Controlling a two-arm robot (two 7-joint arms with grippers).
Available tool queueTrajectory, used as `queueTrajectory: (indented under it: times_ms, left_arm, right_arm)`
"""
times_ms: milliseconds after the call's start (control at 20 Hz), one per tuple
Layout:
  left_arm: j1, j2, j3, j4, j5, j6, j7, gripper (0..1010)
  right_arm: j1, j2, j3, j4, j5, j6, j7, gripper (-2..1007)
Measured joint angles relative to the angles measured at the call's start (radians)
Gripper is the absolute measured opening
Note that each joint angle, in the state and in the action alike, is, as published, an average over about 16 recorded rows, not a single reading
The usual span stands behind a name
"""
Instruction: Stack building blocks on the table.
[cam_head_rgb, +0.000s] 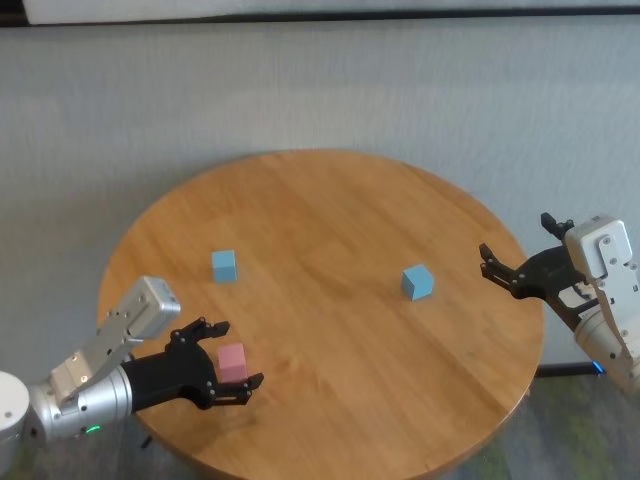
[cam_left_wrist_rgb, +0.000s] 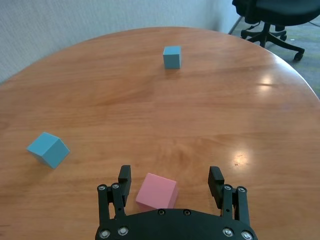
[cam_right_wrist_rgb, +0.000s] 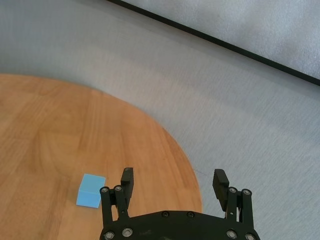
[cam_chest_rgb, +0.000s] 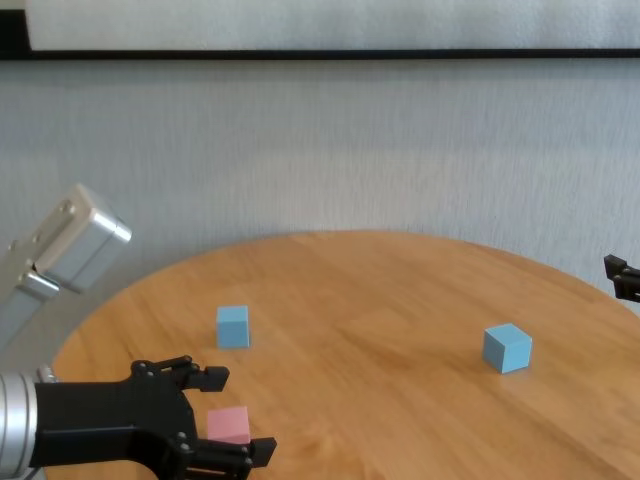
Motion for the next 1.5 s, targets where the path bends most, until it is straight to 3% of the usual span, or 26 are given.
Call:
queueTrajectory:
  times_ms: [650, 1500]
  left_arm:
    - [-0.009, -0.032, -0.011, 0.062, 0.017, -0.005, -0.027, 1001]
    - [-0.015, -0.055, -0.013, 0.099, 0.035, -0.004, -0.034, 954]
  right_arm:
    - [0.0, 0.0, 0.0, 0.0, 0.0, 0.0, 0.0, 1000]
    - [0.0, 0.0, 0.0, 0.0, 0.0, 0.0, 0.0, 1000]
